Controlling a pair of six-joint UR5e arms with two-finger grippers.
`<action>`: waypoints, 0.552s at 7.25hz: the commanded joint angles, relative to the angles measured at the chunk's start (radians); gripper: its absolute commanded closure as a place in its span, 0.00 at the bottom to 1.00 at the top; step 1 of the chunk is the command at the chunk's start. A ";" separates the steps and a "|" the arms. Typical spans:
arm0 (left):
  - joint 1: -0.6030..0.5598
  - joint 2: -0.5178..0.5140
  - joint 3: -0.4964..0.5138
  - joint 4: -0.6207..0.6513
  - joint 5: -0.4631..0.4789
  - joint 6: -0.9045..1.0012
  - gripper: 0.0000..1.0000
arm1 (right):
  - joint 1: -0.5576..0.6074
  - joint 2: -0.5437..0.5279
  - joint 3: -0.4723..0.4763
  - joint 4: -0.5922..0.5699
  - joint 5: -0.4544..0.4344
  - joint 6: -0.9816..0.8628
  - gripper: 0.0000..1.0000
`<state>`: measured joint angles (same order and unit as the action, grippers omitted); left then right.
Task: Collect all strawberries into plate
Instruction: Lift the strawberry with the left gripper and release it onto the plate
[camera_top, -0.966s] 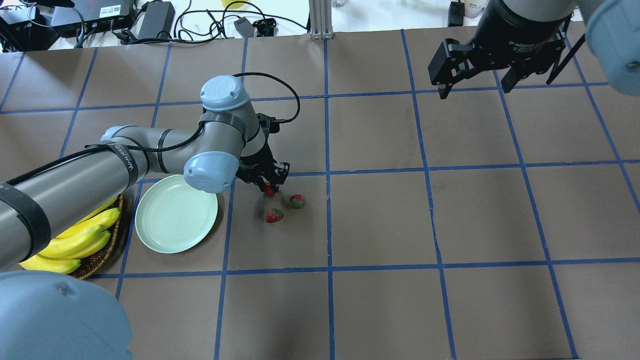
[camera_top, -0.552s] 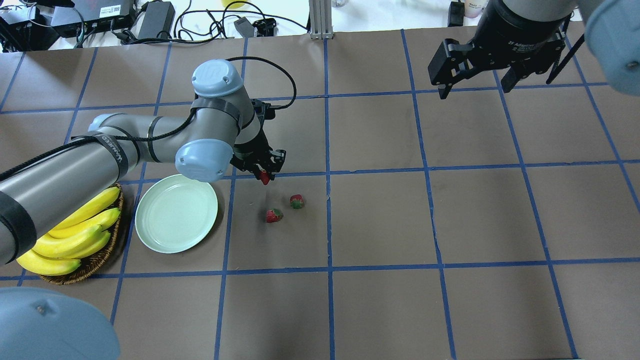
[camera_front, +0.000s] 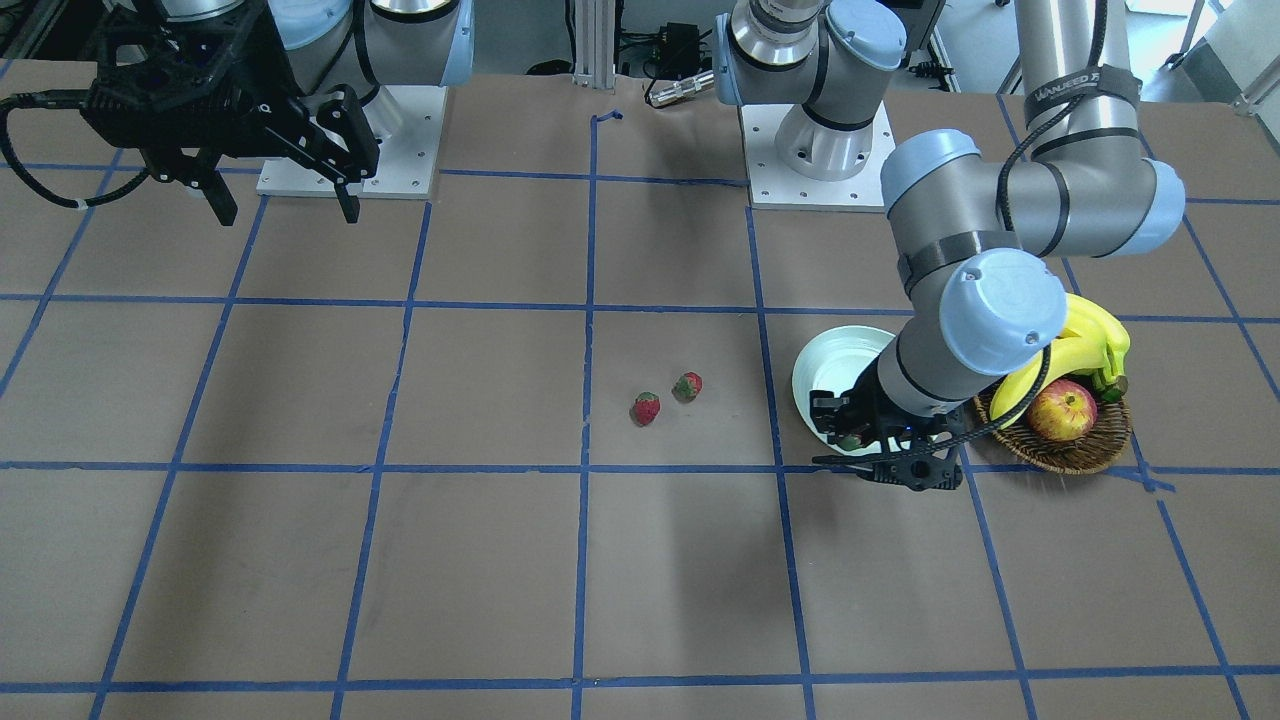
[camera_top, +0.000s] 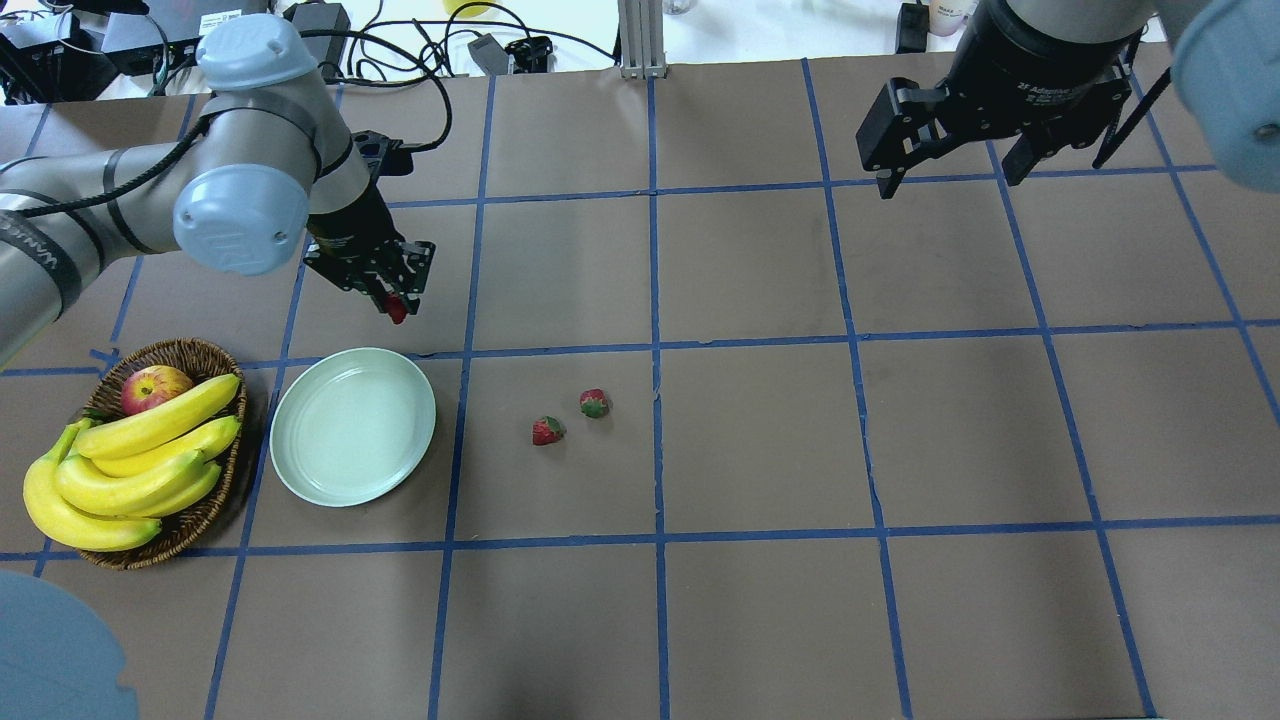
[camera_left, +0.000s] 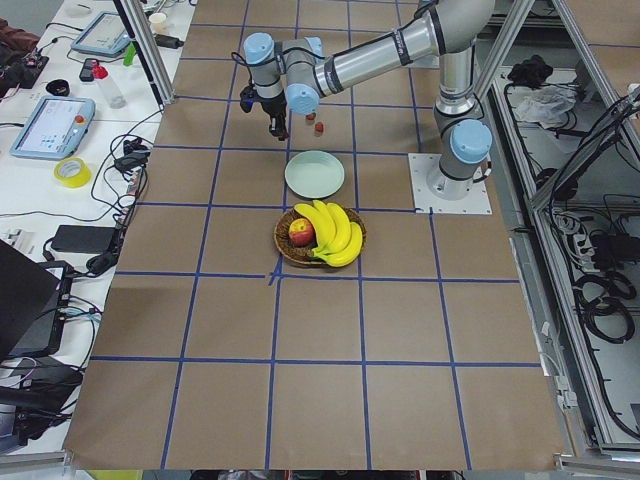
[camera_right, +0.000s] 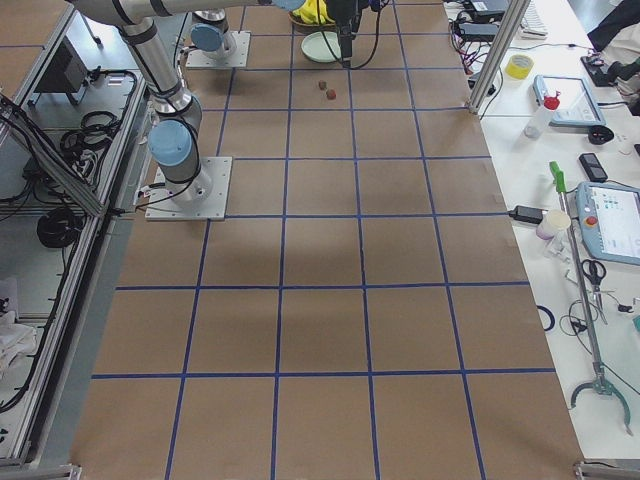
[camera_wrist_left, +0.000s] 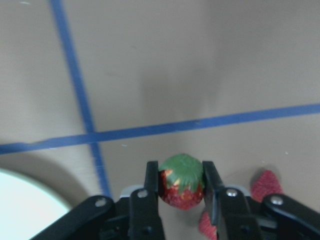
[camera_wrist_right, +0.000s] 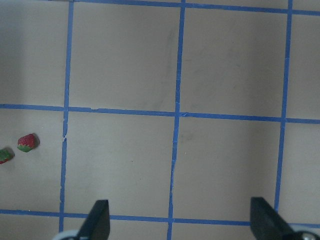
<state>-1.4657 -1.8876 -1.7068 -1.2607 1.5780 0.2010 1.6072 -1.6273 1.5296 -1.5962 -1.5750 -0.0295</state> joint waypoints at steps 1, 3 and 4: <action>0.135 0.013 -0.060 -0.026 0.005 0.112 1.00 | 0.002 -0.002 0.001 0.002 0.000 -0.033 0.00; 0.232 0.001 -0.124 -0.023 -0.003 0.211 1.00 | 0.000 0.000 0.003 0.002 -0.002 -0.035 0.00; 0.231 -0.004 -0.154 -0.025 -0.007 0.200 1.00 | -0.001 0.000 0.003 0.004 -0.002 -0.036 0.00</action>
<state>-1.2531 -1.8845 -1.8247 -1.2843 1.5767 0.3903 1.6071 -1.6278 1.5319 -1.5935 -1.5763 -0.0636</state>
